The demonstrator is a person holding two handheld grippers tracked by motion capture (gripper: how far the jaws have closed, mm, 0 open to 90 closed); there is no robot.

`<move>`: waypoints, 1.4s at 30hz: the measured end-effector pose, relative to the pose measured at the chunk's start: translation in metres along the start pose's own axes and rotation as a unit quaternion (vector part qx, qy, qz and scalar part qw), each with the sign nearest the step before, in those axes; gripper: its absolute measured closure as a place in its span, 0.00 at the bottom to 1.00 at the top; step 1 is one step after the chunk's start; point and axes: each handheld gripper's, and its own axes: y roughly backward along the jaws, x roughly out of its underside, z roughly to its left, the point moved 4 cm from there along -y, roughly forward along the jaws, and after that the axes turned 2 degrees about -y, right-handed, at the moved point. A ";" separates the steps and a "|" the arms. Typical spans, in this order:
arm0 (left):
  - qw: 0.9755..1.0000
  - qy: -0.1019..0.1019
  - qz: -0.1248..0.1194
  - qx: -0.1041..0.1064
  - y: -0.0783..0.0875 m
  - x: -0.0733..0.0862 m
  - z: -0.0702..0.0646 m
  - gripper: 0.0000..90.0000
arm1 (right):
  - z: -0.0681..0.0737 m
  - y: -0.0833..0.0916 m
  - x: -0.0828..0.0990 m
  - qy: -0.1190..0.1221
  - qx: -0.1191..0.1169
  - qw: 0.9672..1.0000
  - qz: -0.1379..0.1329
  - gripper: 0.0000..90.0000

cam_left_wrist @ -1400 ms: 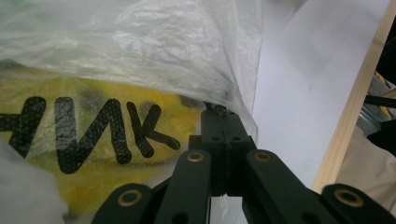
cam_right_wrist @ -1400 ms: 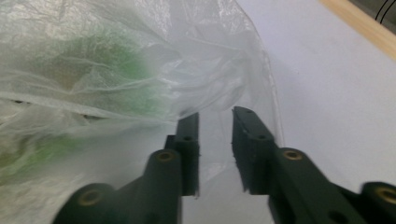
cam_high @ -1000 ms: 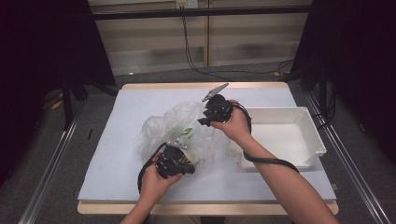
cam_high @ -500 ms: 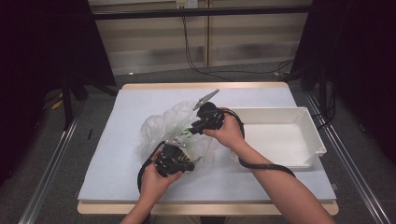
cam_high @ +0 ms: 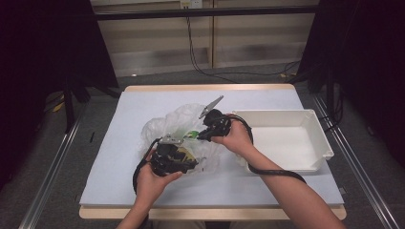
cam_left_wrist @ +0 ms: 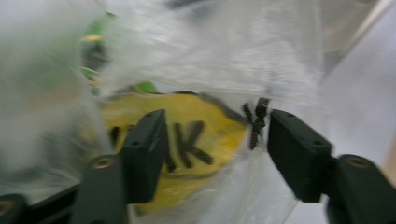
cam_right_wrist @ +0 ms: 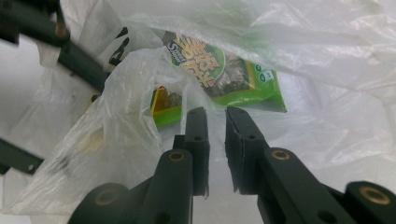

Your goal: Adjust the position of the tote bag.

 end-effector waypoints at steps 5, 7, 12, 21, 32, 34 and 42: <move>0.999 -0.029 -0.006 -0.036 0.002 -0.002 0.006 0.32 | 0.000 0.000 0.001 0.007 -0.002 1.000 0.003 0.88; 0.998 -0.038 -0.006 -0.054 -0.004 -0.002 0.011 0.30 | 0.002 0.000 0.002 0.009 -0.002 1.000 0.004 0.88; 0.998 -0.035 0.003 -0.043 -0.017 -0.001 0.018 0.29 | 0.004 0.000 0.001 0.011 -0.003 1.000 0.003 0.88; 0.998 -0.027 0.043 -0.032 -0.022 0.007 0.018 0.72 | 0.004 0.000 0.002 0.012 0.003 1.000 0.002 0.82; 0.998 0.000 0.054 0.008 -0.012 0.010 0.011 1.00 | 0.013 0.004 -0.012 0.009 -0.003 0.999 -0.032 0.77; 0.998 0.005 0.055 0.016 -0.010 0.011 0.009 1.00 | 0.016 0.003 -0.013 0.012 -0.005 0.999 -0.033 0.77; 0.998 0.028 0.051 0.009 0.002 0.016 0.017 1.00 | 0.023 -0.005 -0.012 0.027 -0.027 0.999 -0.017 0.82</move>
